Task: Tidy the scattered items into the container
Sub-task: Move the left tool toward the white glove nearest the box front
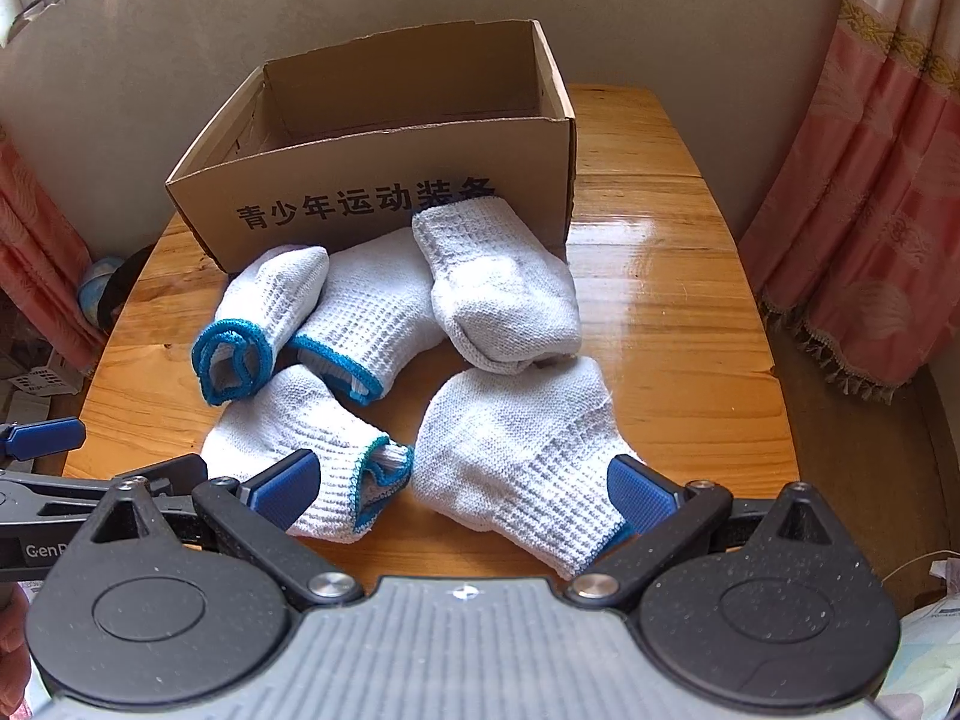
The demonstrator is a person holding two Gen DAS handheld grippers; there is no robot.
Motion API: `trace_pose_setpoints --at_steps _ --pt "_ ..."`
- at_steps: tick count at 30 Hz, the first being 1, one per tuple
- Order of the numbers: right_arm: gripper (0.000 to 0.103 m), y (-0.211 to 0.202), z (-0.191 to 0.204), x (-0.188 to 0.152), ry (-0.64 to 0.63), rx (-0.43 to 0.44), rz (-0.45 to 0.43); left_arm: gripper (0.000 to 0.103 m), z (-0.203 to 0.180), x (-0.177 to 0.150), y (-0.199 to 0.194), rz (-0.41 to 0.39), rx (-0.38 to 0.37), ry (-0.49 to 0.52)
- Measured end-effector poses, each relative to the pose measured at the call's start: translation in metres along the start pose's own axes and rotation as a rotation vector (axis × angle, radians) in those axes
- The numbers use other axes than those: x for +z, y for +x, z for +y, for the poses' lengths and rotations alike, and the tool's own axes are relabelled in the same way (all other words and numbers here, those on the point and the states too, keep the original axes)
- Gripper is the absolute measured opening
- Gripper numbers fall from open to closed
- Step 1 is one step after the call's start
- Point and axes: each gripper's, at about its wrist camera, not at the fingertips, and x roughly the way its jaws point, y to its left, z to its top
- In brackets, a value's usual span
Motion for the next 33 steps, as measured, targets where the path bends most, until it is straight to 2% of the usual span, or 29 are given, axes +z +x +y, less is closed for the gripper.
trace_pose_setpoints --at_steps 5,9,11,13,21,24,26,30,33 --pt "0.103 0.004 0.0 0.007 -0.023 0.037 -0.01 0.102 0.003 0.001 0.008 -0.008 0.022 0.009" --pt "0.103 0.007 0.003 0.007 -0.061 0.113 -0.051 0.102 0.007 -0.001 0.012 -0.005 0.029 0.004" --pt "0.103 0.008 0.008 0.005 -0.115 0.137 -0.089 0.102 0.01 -0.003 0.012 -0.011 0.036 0.002" --pt "0.103 0.011 0.015 0.004 -0.179 0.134 -0.09 0.102 0.014 -0.003 0.011 -0.018 0.046 -0.003" --pt "0.103 0.038 0.035 0.009 -0.214 0.304 0.075 0.102 0.033 -0.008 0.009 -0.062 0.092 -0.028" --pt "0.103 0.049 0.044 0.009 -0.234 0.328 0.108 0.102 0.042 -0.013 0.007 -0.122 0.083 -0.051" --pt "0.103 0.055 0.048 0.011 -0.243 0.355 0.122 0.102 0.05 -0.014 0.006 -0.135 0.048 -0.082" --pt "0.103 0.065 0.054 0.015 -0.263 0.338 0.147 0.102 0.061 -0.014 0.009 -0.114 0.017 -0.114" --pt "0.103 0.069 0.058 0.019 -0.286 0.32 0.165 0.102 0.06 -0.013 0.01 -0.111 0.045 -0.077"
